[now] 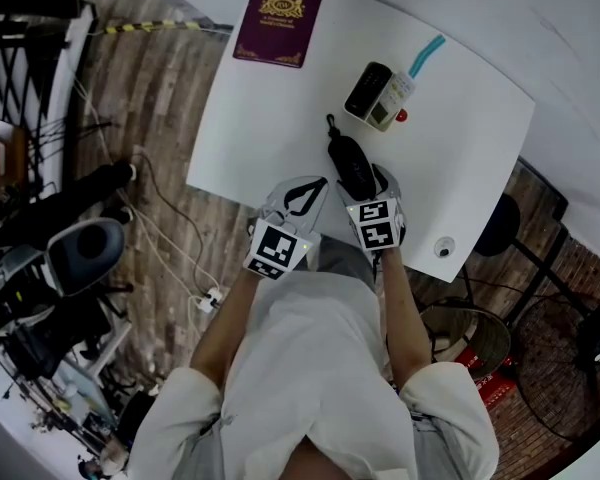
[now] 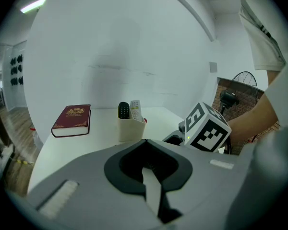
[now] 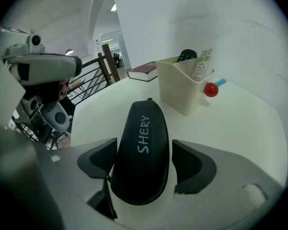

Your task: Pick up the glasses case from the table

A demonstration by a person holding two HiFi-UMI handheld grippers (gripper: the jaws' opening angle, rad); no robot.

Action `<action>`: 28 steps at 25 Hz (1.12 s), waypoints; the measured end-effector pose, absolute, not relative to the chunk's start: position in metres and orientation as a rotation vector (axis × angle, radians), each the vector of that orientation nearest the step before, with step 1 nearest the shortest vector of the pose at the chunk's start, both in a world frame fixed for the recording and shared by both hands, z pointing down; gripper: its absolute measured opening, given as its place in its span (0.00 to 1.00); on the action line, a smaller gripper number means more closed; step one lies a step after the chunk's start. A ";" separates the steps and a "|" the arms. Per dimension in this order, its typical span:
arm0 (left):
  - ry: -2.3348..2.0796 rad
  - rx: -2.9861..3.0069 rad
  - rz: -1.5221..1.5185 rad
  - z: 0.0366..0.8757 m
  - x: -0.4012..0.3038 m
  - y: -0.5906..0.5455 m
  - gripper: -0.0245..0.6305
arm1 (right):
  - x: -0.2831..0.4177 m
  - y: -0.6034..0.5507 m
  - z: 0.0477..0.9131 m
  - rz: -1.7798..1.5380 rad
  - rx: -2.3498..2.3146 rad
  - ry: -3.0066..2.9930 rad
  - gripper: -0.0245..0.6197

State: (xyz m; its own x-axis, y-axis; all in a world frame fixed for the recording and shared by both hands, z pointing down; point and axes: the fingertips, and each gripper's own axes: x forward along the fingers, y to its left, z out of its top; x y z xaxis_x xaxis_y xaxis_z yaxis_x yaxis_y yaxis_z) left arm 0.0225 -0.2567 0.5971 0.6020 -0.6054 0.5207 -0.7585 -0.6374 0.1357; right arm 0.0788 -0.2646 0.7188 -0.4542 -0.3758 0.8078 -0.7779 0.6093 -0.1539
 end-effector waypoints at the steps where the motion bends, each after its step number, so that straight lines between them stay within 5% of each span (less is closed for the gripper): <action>1: -1.098 2.489 0.622 0.597 0.022 -0.256 0.07 | 0.079 -0.264 0.721 0.672 0.904 -2.062 0.60; 28: -1.072 2.558 0.591 0.580 0.004 -0.254 0.07 | 0.075 -0.268 0.675 0.586 1.027 -2.120 0.54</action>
State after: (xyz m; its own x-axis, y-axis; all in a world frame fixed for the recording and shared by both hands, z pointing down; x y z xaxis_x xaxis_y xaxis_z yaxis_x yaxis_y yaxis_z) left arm 0.0042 -0.2541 0.5802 0.6359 -0.6036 0.4809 -0.7290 -0.6743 0.1178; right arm 0.0749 -0.2676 0.6747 -0.4415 -0.4905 0.7513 -0.8068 0.5835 -0.0932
